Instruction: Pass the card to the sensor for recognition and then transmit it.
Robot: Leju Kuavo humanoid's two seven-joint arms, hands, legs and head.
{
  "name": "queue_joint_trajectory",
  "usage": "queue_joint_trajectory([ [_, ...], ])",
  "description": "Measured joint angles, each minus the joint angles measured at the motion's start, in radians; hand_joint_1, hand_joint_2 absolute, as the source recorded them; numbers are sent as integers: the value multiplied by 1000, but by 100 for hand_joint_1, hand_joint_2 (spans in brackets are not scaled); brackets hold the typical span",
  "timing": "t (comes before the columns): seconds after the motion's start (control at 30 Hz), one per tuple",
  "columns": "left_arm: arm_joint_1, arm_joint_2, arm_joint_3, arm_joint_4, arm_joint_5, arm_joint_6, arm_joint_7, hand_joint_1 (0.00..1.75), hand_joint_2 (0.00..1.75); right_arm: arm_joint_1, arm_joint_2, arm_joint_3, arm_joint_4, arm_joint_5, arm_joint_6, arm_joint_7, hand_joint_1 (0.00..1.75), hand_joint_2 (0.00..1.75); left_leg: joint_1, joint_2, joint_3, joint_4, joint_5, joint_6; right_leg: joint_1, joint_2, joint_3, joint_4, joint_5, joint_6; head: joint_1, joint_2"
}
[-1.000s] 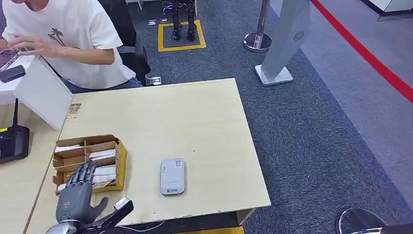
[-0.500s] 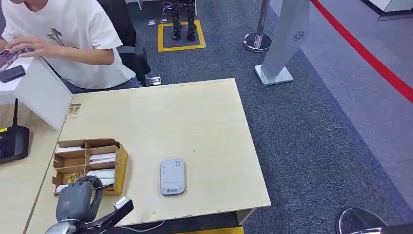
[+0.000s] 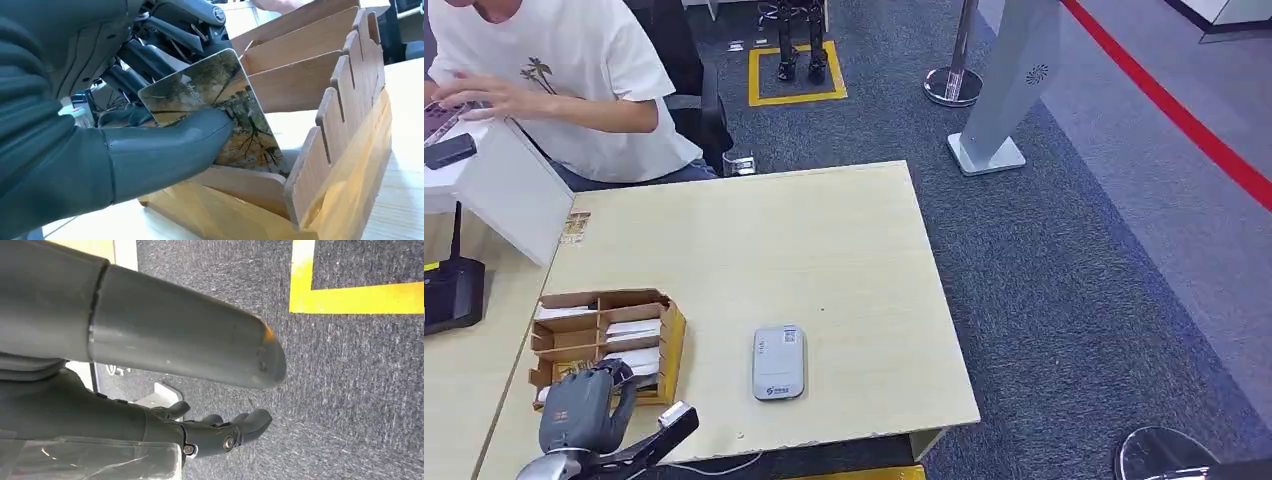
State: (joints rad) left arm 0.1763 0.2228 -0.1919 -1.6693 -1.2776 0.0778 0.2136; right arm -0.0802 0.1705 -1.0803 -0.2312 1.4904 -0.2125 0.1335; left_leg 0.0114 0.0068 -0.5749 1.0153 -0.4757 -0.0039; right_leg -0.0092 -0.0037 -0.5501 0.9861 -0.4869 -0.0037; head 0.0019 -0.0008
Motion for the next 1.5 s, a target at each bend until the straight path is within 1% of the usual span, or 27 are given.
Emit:
queue_joint_trajectory([
  [0.1, 0, 0, 1, -1, -6, 12, 0, 175, 175, 0, 0, 0, 0, 0, 1, 0, 0, 0, 0, 0, 0, 0, 0, 0, 0, 0, 0, 0, 0, 0, 0, 0],
  [0.2, 2, 3, 20, -13, -10, 30, 2, 175, 175, 1, 0, 0, 0, 0, 2, 0, 0, 0, 0, 0, 0, 0, 0, 0, 0, 0, 0, 0, 0, 0, 0, 0],
  [0.37, 4, 9, 42, -24, -9, 33, 1, 175, 175, 1, 0, 0, 0, 0, 2, 0, 0, 0, 0, 0, 0, 0, 0, 0, 0, 0, 0, 0, 0, 0, 0, 0],
  [0.43, 5, 17, 52, -36, -18, 61, 3, 175, 175, 1, 0, 0, 0, 3, 2, 0, 0, 0, 0, 0, 0, 0, 0, 0, 0, 0, 0, 0, 0, 0, 0, 0],
  [0.47, 3, 26, 61, -48, -13, 61, 2, 175, 175, 1, 0, 0, 0, 5, 2, -1, 0, 0, 1, 0, 0, 0, 0, 0, 0, 0, 0, 0, 0, 0, 0, 0],
  [0.6, -35, 94, 156, -120, 26, -6, -46, 175, 175, 3, 0, 0, 0, 7, 6, -3, 0, 0, 1, 0, 0, 0, 0, 0, 0, 0, 0, 0, 0, 0, 0, 0],
  [0.67, -50, 114, 197, -147, 31, -27, -61, 175, 175, 5, 0, 0, 0, 8, 12, -3, 0, 0, 1, 0, 0, 0, 0, 0, 0, 0, 0, 1, 0, 0, 0, 0],
  [0.73, -59, 127, 219, -164, 31, -36, -64, 175, 175, 6, 0, 0, 0, 9, 13, -3, 0, 0, 1, 0, 0, 0, 0, 0, 0, 0, 0, 1, 0, 0, 0, 0],
  [0.9, -80, 148, 241, -175, 34, -42, -71, 175, 175, 6, 0, 1, 1, 12, 13, -3, 0, 0, 0, 0, 0, 0, 0, 0, 0, 0, 0, 0, 0, 0, 0, 0],
  [1.1, -123, 166, 244, -177, 51, -47, -87, 175, 175, 6, 0, 1, 1, 18, 13, -4, 0, 0, 0, 0, 0, 0, 0, 0, 0, 0, -1, 0, 0, 0, 0, 0],
  [1.2, -171, 174, 241, -176, 55, -74, -93, 175, 175, 5, 0, 6, 1, 26, 16, -8, 0, 0, 0, 0, 0, 0, 0, 0, 0, 0, 0, 0, 0, 0, 0, 0],
  [1.33, -273, 185, 224, -150, 63, -107, -90, 175, 175, 4, 0, 19, 1, 40, 22, -11, 0, 0, 1, 0, 0, 0, 1, 0, 0, 0, 0, 0, 1, -1, 0, 0],
  [1.43, -373, 190, 201, -91, 52, -122, -77, 175, 175, 2, 0, 29, 1, 51, 24, -17, 0, 0, 1, -1, 1, 0, 2, -1, 0, -1, 0, 0, 1, -1, 0, 0],
  [1.5, -443, 190, 185, -31, 36, -132, -69, 175, 175, -1, 0, 38, 1, 58, 24, -22, 0, 0, 1, 0, 1, 0, 2, -1, 0, -1, -1, 0, 2, -2, 0, 0],
])
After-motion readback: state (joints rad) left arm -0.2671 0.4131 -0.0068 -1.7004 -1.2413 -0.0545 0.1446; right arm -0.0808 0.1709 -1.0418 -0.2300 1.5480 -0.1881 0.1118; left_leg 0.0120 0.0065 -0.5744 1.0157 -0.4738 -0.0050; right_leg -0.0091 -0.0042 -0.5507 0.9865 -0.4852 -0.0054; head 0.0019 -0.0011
